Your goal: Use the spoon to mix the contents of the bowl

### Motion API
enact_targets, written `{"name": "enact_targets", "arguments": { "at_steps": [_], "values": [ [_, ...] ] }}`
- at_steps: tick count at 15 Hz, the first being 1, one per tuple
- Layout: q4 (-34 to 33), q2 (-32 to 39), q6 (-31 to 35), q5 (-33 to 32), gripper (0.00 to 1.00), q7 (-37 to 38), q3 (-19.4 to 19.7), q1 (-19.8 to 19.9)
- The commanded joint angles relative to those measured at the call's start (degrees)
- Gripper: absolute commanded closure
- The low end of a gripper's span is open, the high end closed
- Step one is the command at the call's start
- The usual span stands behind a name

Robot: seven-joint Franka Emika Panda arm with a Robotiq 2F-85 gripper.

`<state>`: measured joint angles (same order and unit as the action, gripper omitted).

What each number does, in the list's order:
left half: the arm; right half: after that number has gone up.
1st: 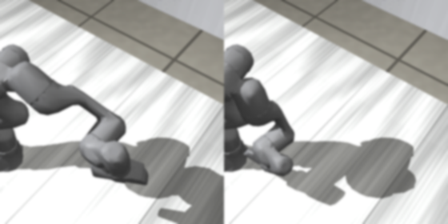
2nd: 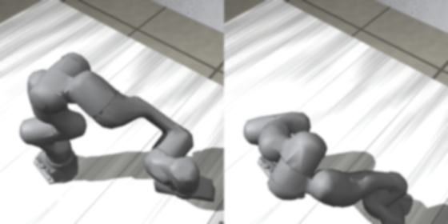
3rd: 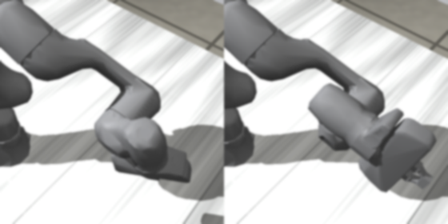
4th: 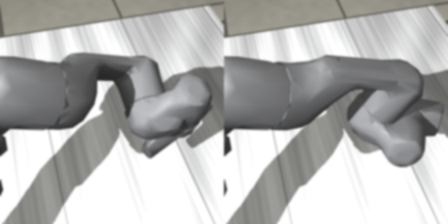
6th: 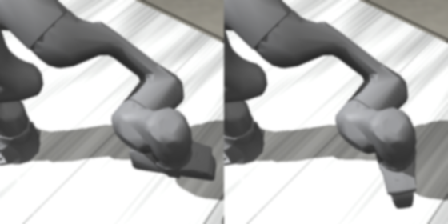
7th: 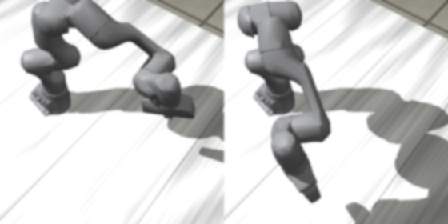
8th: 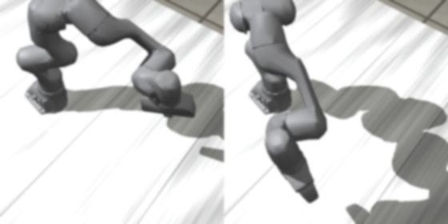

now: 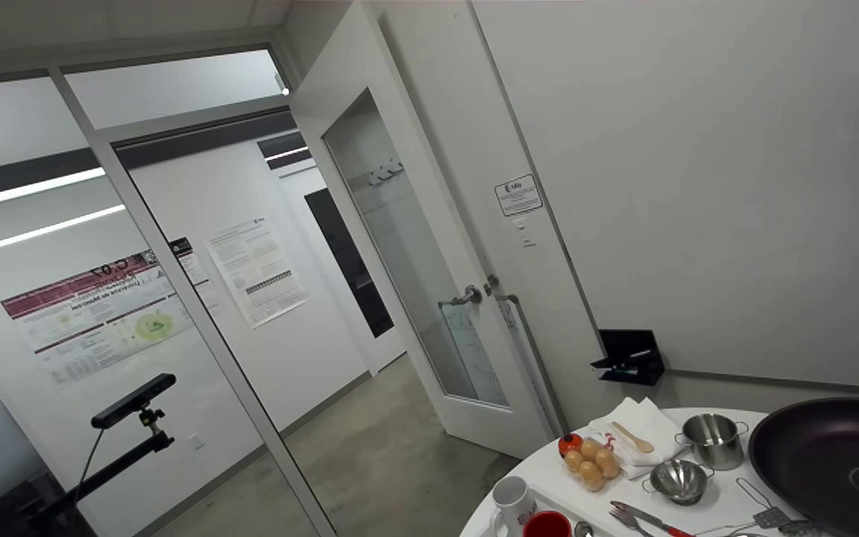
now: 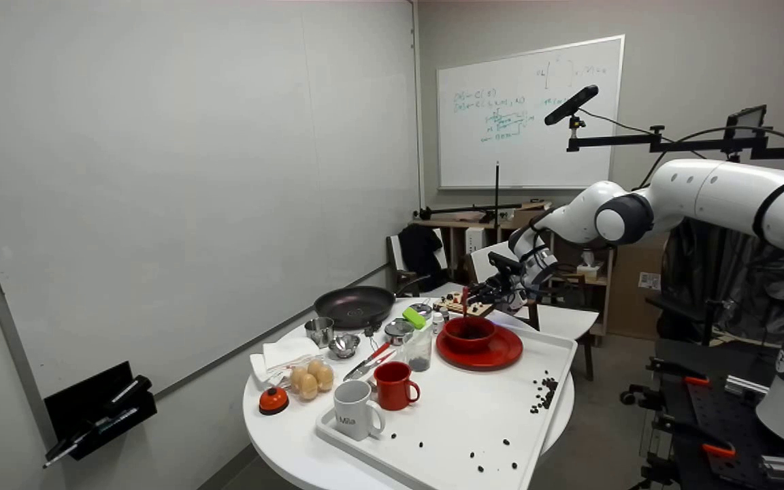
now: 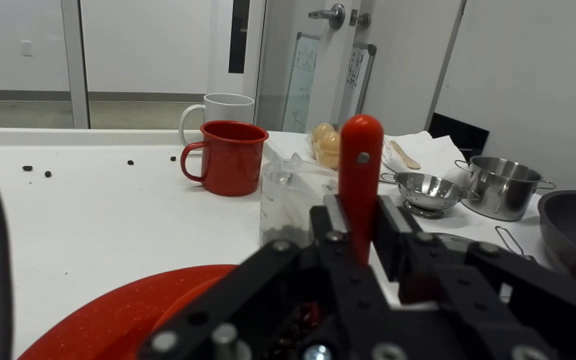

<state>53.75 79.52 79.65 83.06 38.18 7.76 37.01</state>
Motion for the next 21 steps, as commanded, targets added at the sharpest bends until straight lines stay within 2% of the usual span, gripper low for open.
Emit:
{"name": "enact_targets", "arguments": {
  "at_steps": [1,9,21],
  "values": [
    [0.39,-1.22,0.59,-3.41,0.93,-0.84,-0.52,-0.93],
    [5.7,-7.23,1.23,-9.05,0.94,-3.27,3.13,-7.79],
    [21.27,-20.24,12.55,-18.06,0.94,-8.38,11.49,-19.77]
  ]
}}
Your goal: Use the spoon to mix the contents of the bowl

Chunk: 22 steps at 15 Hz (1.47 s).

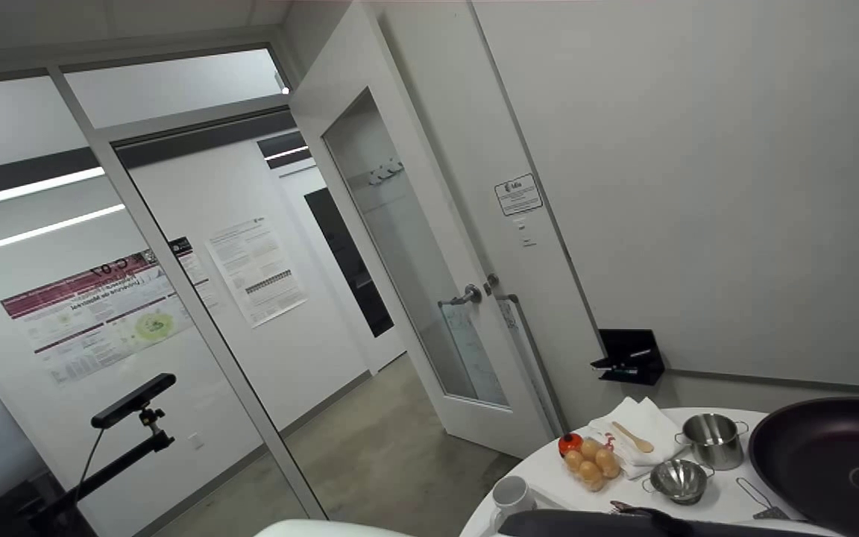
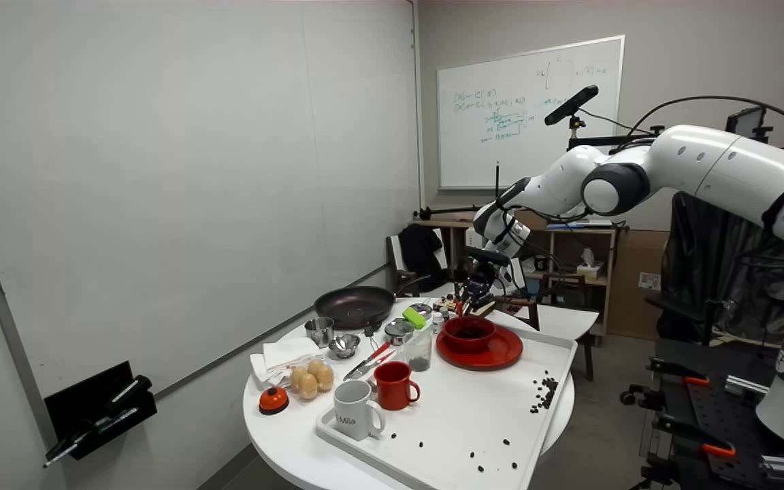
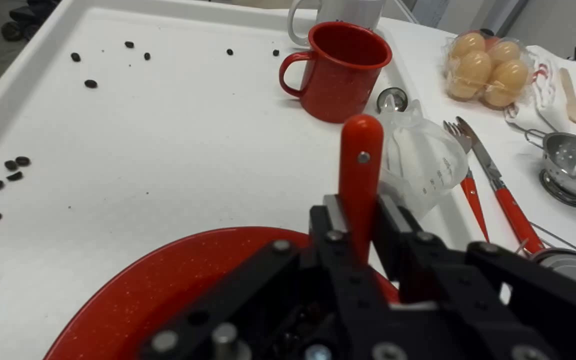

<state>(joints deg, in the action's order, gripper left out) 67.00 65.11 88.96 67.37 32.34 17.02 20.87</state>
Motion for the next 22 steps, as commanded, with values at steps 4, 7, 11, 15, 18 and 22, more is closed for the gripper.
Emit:
{"name": "enact_targets", "arguments": {
  "at_steps": [4,7,11,15,18,22],
  "values": [
    [13.57,-10.18,6.15,-5.63,0.94,-3.3,5.01,-7.85],
    [17.57,-14.26,10.35,-11.39,0.94,-2.69,3.32,-8.7],
    [22.68,-19.03,17.05,-17.65,0.94,-1.6,2.4,-10.98],
    [27.43,-23.31,21.1,-24.46,0.94,-2.21,0.96,-12.95],
    [30.17,-25.94,20.78,-31.33,0.94,-3.29,-0.53,-14.05],
    [31.58,-28.26,17.36,-41.15,0.94,-6.39,-3.36,-13.84]
  ]
}}
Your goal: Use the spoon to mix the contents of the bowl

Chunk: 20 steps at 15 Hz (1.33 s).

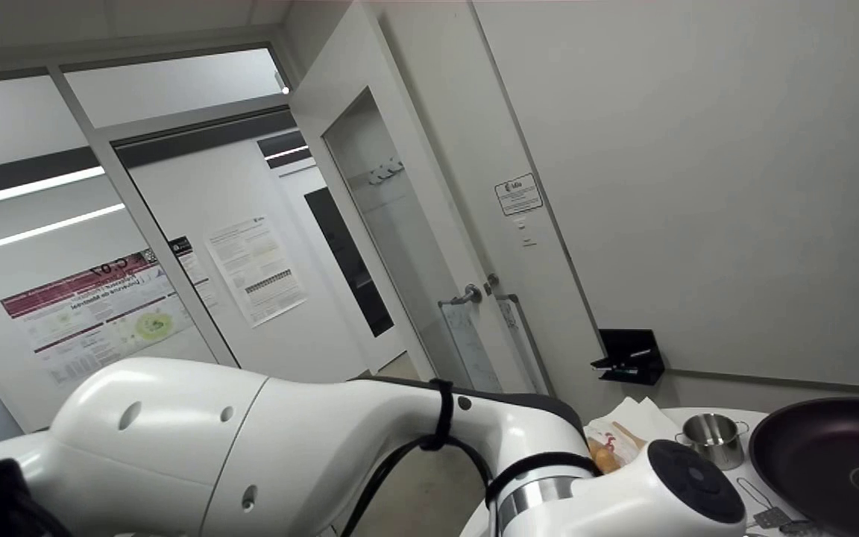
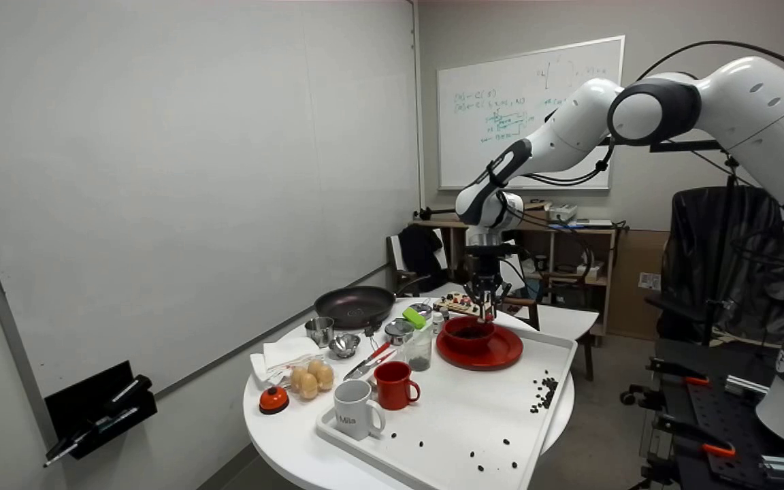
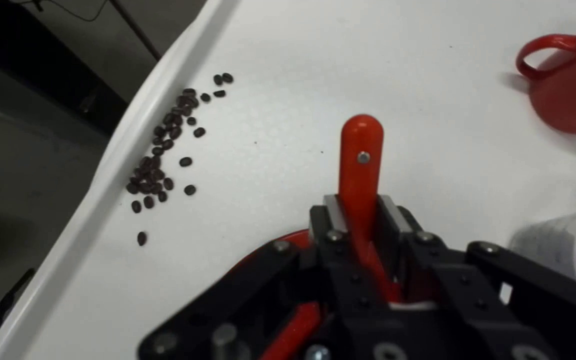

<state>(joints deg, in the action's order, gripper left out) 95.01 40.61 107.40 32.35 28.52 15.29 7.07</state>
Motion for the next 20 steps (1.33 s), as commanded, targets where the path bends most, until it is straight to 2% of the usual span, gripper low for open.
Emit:
{"name": "enact_targets", "arguments": {
  "at_steps": [1,7,11,18,20],
  "values": [
    [3.99,-4.28,-1.17,-8.45,0.94,-2.95,-2.1,-0.17],
    [3.54,-6.35,-9.2,-20.07,0.94,-10.19,-4.8,-0.62],
    [2.61,-5.58,-11.13,-23.45,0.93,-8.2,-6.57,-2.93],
    [6.44,-5.79,2.69,-21.0,0.93,2.43,-9.46,-9.51],
    [6.53,-5.21,4.9,-21.08,0.93,5.68,-9.82,-11.1]
  ]
}}
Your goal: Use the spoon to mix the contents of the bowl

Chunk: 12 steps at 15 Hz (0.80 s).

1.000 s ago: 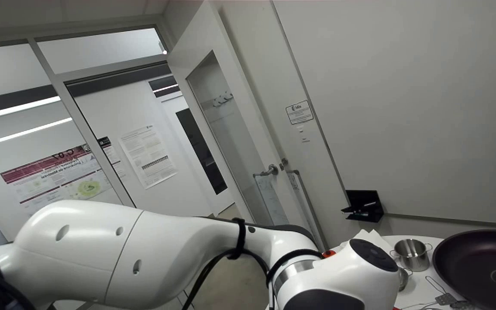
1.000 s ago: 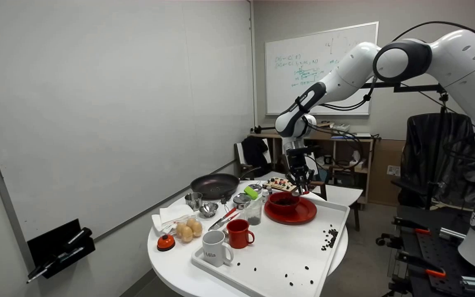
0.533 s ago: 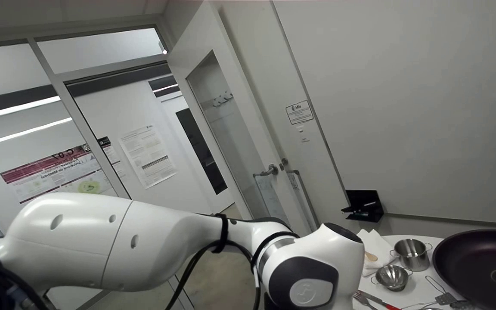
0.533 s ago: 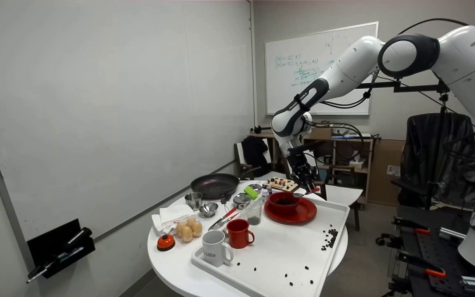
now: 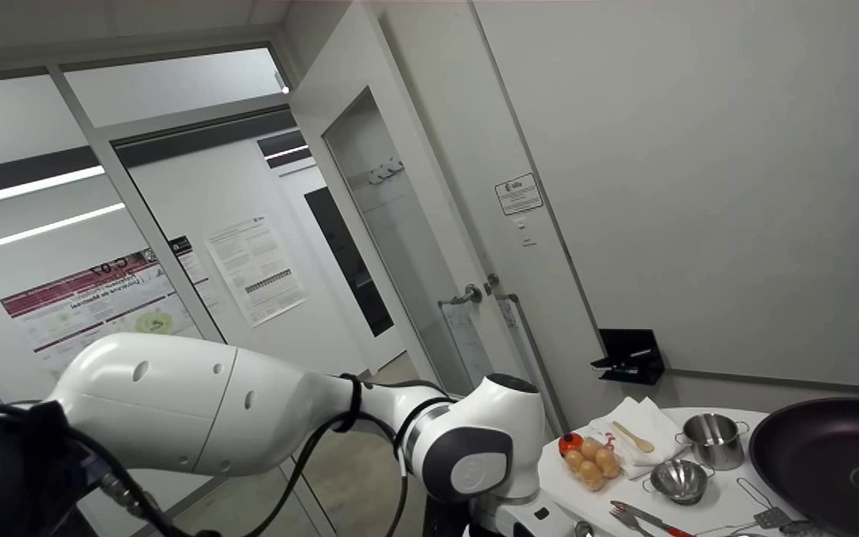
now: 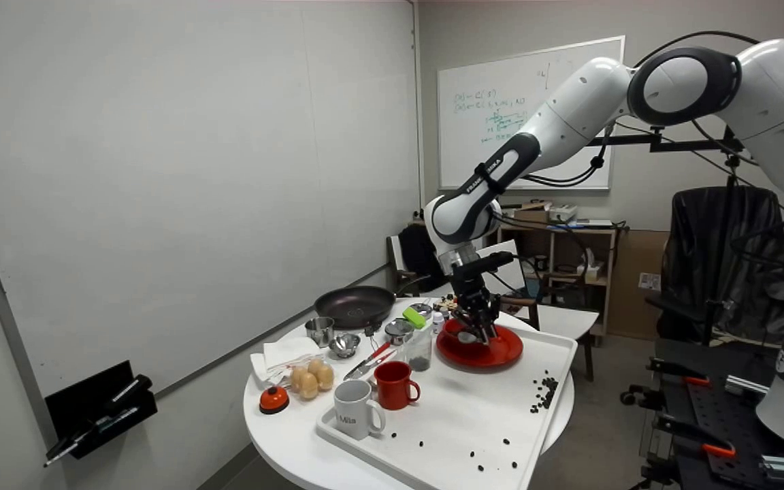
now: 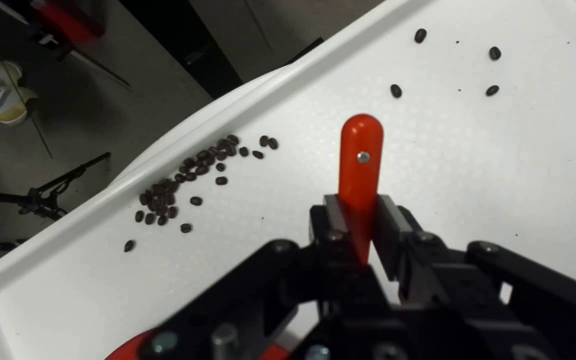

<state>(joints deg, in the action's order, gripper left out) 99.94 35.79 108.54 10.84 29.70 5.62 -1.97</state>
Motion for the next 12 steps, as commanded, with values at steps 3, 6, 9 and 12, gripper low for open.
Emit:
{"name": "enact_targets", "arguments": {
  "at_steps": [3,6,9,12],
  "values": [
    [3.29,-0.2,11.86,0.56,0.93,9.72,-0.25,-4.07],
    [4.34,0.75,20.65,0.7,0.94,13.75,-0.39,-4.83],
    [3.35,3.2,24.1,1.75,0.94,17.48,-0.46,-4.14],
    [2.06,5.63,24.49,3.0,0.94,20.11,-0.75,-2.9]
  ]
}}
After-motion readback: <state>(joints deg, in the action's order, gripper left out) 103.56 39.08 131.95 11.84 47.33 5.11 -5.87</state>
